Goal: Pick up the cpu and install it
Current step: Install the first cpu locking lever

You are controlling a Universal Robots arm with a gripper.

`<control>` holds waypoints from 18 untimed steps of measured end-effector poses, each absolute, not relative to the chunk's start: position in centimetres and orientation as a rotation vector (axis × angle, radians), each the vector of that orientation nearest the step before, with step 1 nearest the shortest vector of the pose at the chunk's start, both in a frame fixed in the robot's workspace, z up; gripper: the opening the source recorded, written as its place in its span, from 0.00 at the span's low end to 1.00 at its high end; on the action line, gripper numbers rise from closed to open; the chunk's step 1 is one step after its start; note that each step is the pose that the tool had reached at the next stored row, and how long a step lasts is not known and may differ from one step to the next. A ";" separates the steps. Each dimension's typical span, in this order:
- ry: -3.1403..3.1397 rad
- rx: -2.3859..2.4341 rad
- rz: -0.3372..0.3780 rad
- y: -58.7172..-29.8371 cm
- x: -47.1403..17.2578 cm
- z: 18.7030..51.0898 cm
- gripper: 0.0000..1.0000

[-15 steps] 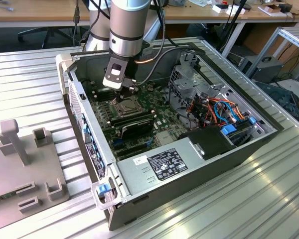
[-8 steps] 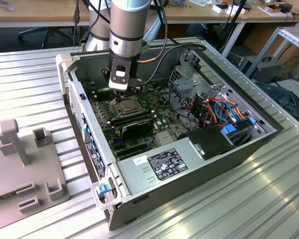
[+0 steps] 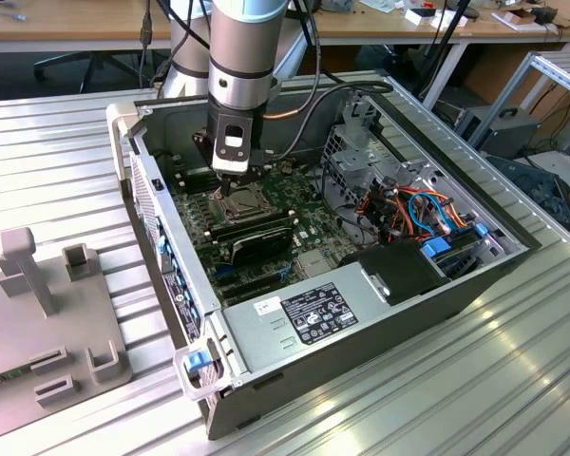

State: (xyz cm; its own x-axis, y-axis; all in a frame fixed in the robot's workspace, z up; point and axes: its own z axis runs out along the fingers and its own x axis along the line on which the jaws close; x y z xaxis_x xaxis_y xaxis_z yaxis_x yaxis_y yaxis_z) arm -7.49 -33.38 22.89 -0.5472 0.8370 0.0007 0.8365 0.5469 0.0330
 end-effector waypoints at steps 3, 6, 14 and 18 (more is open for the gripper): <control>2.757 1.474 0.046 -33.4 -7.5 22.9 0.11; 2.813 1.367 0.047 -33.4 -7.5 22.9 0.11; 2.929 1.104 0.049 -33.4 -7.5 22.9 0.11; 2.976 0.974 0.050 -33.4 -7.5 22.9 0.11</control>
